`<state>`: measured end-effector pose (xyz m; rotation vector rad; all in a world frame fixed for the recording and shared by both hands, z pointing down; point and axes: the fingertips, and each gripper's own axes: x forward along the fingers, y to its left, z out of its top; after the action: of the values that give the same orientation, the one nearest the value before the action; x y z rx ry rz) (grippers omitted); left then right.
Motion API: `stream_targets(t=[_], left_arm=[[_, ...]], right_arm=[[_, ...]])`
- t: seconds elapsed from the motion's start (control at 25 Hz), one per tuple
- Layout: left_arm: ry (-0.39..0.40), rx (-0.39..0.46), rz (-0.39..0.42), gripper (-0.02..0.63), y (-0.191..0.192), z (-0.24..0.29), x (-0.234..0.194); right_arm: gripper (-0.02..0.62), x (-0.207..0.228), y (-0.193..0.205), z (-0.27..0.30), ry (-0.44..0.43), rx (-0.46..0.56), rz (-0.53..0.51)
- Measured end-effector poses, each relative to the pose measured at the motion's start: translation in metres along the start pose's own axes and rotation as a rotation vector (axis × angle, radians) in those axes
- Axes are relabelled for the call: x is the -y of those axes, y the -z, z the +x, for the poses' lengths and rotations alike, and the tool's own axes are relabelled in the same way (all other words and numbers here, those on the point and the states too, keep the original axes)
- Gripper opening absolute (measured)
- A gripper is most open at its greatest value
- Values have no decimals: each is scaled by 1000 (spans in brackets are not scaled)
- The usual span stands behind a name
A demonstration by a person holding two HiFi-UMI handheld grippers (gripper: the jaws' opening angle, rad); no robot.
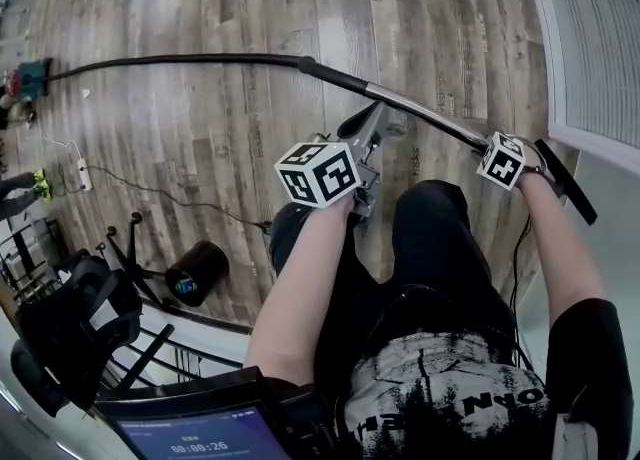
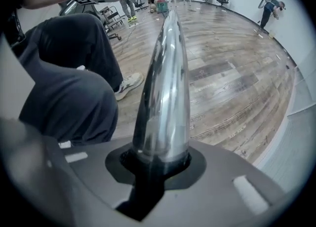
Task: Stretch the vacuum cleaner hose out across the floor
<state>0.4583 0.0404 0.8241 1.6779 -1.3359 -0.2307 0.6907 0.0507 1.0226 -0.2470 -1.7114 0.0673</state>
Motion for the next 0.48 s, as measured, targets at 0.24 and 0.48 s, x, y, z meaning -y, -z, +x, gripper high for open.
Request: stream_targets(t=[0.24, 0.48], left_arm=[[32, 71, 56, 0, 18, 62, -57], [-1, 89, 102, 0, 64, 82, -68]], right_arm=[[69, 44, 65, 118, 26, 37, 50], [63, 49, 93, 193, 24, 120, 42]])
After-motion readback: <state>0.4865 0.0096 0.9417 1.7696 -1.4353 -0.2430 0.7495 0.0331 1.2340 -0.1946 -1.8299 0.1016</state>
